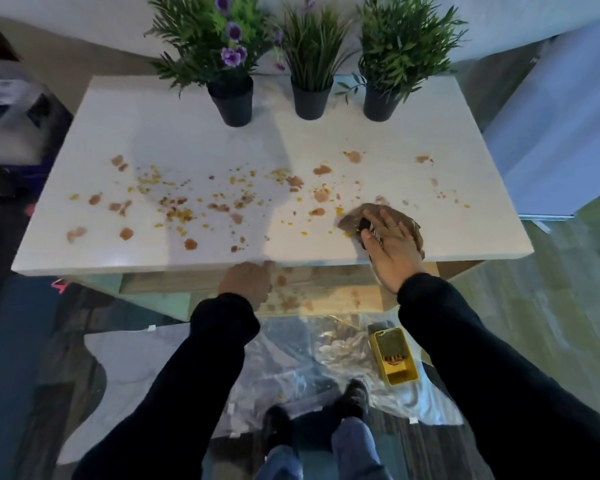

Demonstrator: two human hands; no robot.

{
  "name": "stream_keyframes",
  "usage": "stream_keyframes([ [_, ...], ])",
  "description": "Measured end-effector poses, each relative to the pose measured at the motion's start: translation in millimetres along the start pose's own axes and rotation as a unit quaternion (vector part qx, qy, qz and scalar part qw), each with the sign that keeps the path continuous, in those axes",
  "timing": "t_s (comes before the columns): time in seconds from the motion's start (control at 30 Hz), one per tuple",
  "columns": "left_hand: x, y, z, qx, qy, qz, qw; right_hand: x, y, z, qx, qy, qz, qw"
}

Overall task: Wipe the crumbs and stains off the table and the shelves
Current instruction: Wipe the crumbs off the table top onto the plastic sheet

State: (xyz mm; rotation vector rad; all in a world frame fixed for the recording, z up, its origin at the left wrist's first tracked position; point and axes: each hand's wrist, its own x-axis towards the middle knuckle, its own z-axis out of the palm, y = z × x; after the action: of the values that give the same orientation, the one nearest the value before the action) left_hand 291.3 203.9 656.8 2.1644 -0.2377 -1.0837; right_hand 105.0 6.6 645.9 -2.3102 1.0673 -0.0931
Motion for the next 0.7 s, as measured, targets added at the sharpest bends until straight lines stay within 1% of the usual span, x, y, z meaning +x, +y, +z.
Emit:
stream_keyframes([
  [0.03,-2.4,4.0,-6.2,0.063,0.012,0.047,0.997,-0.7,-5.0,1.4,0.065,0.000,0.044,0.997],
  [0.07,-4.5,8.1,-12.5,0.103,0.033,0.090,0.990,-2.9,-11.1,-2.0,0.155,0.008,0.105,0.982],
  [0.1,-6.7,14.8,-21.8,0.132,0.063,0.133,0.980,-1.4,-14.2,-7.4,0.251,0.033,0.156,0.955],
  [0.13,-7.6,21.7,-30.2,0.146,0.097,0.166,0.970,1.0,-13.6,-15.7,0.331,0.068,0.203,0.919],
  [0.17,-4.3,27.9,-43.2,0.153,0.128,0.199,0.960,8.4,-13.2,-26.6,0.407,0.113,0.230,0.877],
  [0.23,11.8,31.2,-68.0,0.171,0.180,0.265,0.932,25.4,-2.2,-46.8,0.545,0.192,0.240,0.780],
  [0.27,23.9,28.0,-80.4,0.196,0.208,0.293,0.912,32.8,0.0,-57.5,0.580,0.233,0.235,0.745],
  [0.3,36.1,21.6,-91.1,0.230,0.238,0.306,0.893,40.2,1.1,-67.5,0.593,0.262,0.224,0.728],
  [0.33,47.1,12.8,-98.5,0.259,0.263,0.304,0.878,49.0,1.5,-76.2,0.583,0.282,0.215,0.731],
  [0.4,61.0,-3.0,-104.6,0.292,0.298,0.294,0.860,62.4,-5.3,-94.9,0.519,0.299,0.198,0.776],
  [0.43,64.6,-7.9,-103.6,0.301,0.308,0.299,0.851,69.2,-5.3,-100.1,0.468,0.293,0.194,0.811],
  [0.5,70.2,-12.4,-97.6,0.298,0.322,0.308,0.844,81.0,-4.3,-97.4,0.349,0.243,0.208,0.881],
  [0.53,74.2,-13.2,-94.5,0.290,0.327,0.309,0.845,85.7,0.8,-87.8,0.301,0.211,0.231,0.901],
  [0.6,82.1,-13.8,-88.9,0.273,0.340,0.312,0.844,95.1,19.4,-61.9,0.227,0.161,0.248,0.928],
  [0.63,85.2,-14.7,-86.7,0.266,0.345,0.315,0.843,100.2,27.8,-51.9,0.195,0.157,0.240,0.938],
  [0.7,87.9,-14.5,-84.7,0.255,0.351,0.323,0.841,114.8,35.6,-45.9,0.162,0.163,0.242,0.943],
])
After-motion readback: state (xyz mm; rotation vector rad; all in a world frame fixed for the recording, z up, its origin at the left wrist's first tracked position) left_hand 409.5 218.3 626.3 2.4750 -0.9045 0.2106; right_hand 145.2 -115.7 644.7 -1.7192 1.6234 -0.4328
